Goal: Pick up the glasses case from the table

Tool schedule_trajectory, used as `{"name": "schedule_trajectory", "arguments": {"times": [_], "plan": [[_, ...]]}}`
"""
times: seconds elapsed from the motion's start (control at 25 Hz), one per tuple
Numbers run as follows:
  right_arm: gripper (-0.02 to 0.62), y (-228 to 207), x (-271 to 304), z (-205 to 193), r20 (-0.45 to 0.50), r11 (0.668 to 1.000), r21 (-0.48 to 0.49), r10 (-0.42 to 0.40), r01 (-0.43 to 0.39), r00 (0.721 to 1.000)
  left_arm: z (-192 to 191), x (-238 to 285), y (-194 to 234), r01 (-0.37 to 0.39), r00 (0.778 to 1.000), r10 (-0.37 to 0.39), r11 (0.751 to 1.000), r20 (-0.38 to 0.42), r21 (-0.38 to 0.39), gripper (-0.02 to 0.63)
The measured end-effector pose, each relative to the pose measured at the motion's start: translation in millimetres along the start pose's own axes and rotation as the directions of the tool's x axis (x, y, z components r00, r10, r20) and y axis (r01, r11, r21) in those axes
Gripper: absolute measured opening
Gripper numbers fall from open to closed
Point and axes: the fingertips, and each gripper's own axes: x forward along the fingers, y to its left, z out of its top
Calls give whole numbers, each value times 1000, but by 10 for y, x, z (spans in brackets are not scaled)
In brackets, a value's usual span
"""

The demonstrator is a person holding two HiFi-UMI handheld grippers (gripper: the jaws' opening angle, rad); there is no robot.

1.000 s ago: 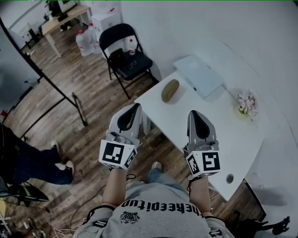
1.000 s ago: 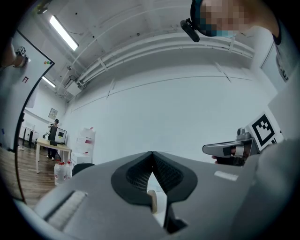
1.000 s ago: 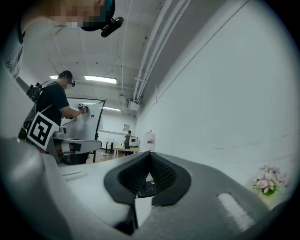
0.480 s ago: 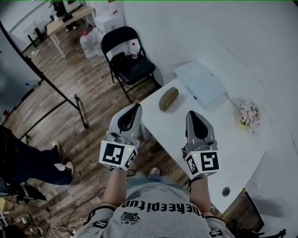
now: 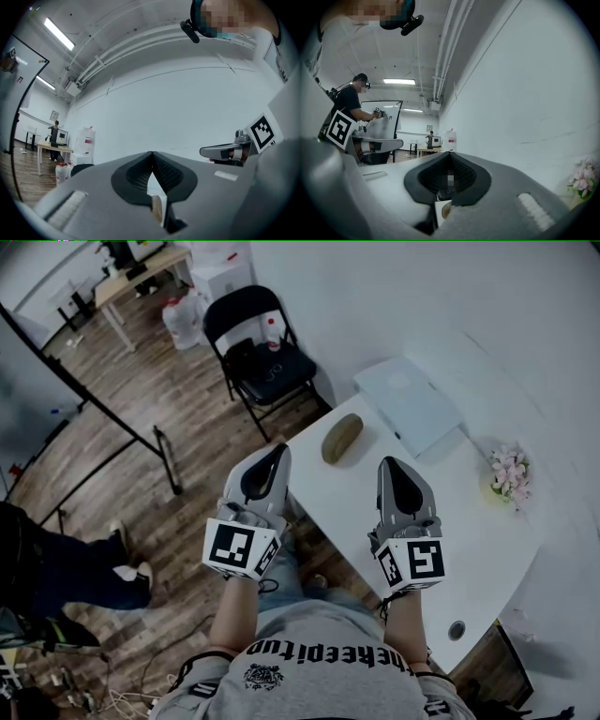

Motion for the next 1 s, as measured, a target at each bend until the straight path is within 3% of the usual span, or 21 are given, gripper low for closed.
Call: {"name": "schedule_trajectory", "arguments": {"times": [0.52, 1.0], "plan": [[4, -297, 543, -75, -25, 994, -1, -113, 113, 993, -176, 772, 254, 147, 989, -148, 989, -26, -21, 18], [5, -574, 905, -238, -65, 961, 3, -277, 278, 959, -490, 1474, 479, 295, 952, -299, 953, -66, -72, 18]]}}
